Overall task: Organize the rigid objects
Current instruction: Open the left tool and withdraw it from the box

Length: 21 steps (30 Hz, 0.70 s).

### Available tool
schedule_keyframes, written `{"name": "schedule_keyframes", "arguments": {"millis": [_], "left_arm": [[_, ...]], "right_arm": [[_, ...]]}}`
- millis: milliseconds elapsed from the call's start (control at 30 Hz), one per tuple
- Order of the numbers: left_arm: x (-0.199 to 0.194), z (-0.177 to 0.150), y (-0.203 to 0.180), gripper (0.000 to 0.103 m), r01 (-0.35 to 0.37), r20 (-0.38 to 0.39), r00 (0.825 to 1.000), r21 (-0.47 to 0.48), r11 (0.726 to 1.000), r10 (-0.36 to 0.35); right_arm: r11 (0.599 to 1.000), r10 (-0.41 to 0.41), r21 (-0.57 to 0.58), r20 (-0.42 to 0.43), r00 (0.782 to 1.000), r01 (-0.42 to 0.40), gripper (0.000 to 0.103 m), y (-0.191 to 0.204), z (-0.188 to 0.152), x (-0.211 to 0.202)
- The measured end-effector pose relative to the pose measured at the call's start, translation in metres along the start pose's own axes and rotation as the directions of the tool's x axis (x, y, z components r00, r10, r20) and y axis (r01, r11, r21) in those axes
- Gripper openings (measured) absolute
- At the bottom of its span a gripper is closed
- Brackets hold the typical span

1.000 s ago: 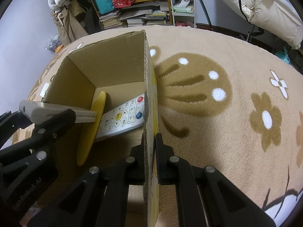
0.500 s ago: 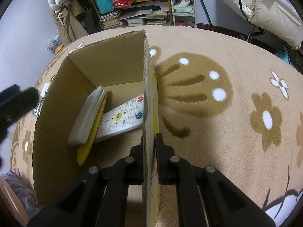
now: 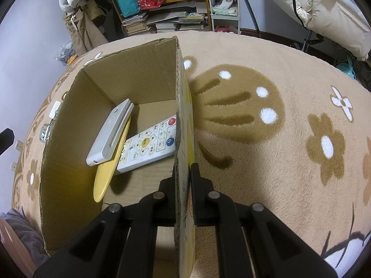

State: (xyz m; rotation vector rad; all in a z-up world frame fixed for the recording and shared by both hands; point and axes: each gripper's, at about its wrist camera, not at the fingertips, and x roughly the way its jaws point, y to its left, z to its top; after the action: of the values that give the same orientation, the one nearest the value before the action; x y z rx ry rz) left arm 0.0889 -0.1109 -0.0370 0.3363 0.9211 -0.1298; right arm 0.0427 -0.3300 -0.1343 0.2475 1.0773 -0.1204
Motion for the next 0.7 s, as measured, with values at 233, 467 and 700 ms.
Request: {"name": "schedule_keyframes", "arguments": {"millis": [233, 467, 700], "left_arm": [[0.023, -0.024, 0.031, 0.099, -0.050, -0.087, 0.995, -0.028, 0.998, 0.047], [0.036, -0.047, 0.047, 0.099, -0.064, -0.152, 0.987, -0.040, 0.997, 0.057], [0.053, -0.076, 0.053, 0.099, -0.026, -0.265, 0.964, -0.034, 0.999, 0.016]], "right_arm": [[1.000, 0.000, 0.000, 0.000, 1.000, 0.000, 0.009, 0.000, 0.000, 0.000], [1.000, 0.001, 0.000, -0.001, 1.000, -0.001, 0.009, 0.000, 0.000, 0.000], [1.000, 0.002, 0.001, -0.001, 1.000, -0.002, 0.009, 0.000, 0.000, 0.000]]}}
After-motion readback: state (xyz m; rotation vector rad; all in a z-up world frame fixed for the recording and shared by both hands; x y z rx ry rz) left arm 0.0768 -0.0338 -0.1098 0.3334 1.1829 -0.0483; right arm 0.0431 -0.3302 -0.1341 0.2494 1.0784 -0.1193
